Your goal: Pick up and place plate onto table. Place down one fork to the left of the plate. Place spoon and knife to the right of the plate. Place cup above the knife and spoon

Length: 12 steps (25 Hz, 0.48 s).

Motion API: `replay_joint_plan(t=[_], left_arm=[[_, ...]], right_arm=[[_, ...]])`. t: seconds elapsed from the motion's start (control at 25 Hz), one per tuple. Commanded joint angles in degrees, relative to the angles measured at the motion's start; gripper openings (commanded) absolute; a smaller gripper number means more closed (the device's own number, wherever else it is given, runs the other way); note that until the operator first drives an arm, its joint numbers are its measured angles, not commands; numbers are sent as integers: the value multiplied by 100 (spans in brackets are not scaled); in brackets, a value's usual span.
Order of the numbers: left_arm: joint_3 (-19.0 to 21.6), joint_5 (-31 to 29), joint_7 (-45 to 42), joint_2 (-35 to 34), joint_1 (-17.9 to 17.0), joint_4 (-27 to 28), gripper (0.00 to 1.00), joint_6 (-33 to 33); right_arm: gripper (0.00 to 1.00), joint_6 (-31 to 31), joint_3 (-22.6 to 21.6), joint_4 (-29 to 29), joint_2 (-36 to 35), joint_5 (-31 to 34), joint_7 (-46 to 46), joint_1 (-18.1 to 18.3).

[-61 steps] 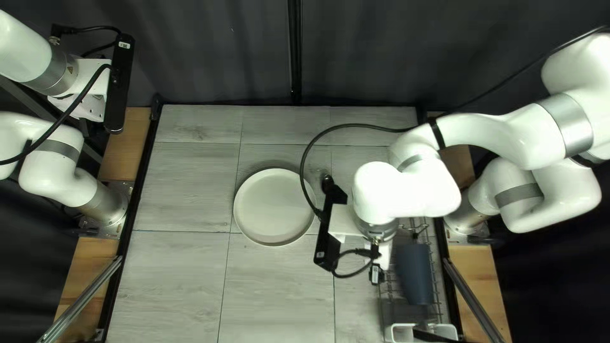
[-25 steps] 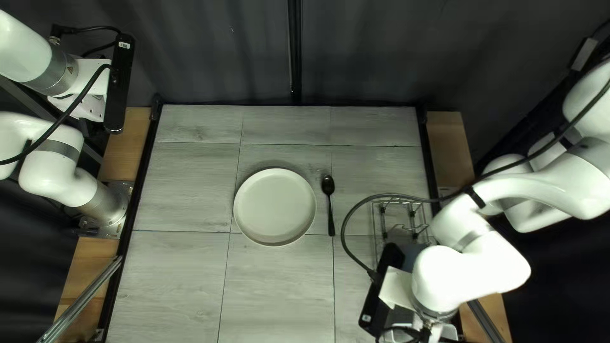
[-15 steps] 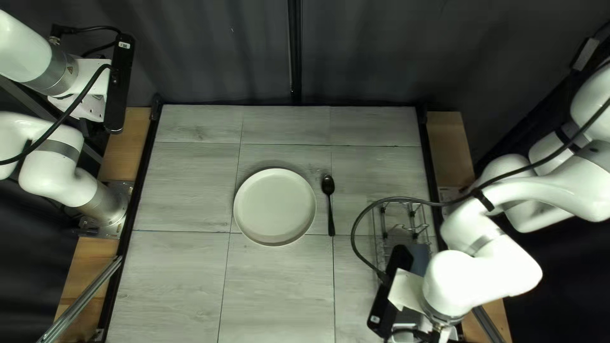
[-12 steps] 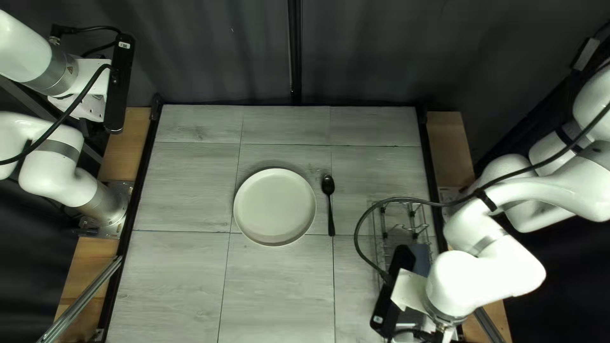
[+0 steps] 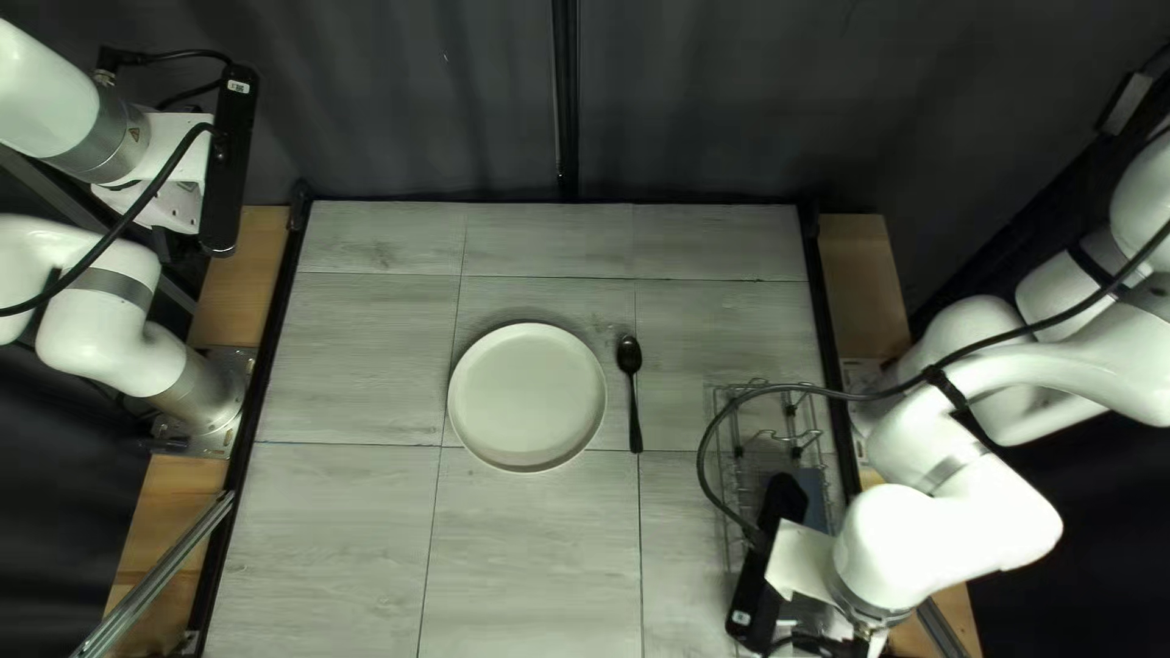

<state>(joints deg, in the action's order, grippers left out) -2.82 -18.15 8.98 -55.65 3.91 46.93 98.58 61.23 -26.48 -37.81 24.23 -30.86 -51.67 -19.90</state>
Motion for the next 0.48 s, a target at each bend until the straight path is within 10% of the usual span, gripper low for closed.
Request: replay_joint_plan(t=[0.04,0.48], left_arm=[[0,0,0,0,0,0,100,0],[0,0,0,0,0,0,100,0]], right_arm=[[100,-128,-78,23,-161,71,95,-14],[100,-583,-303,325,-276,394,668,-159]])
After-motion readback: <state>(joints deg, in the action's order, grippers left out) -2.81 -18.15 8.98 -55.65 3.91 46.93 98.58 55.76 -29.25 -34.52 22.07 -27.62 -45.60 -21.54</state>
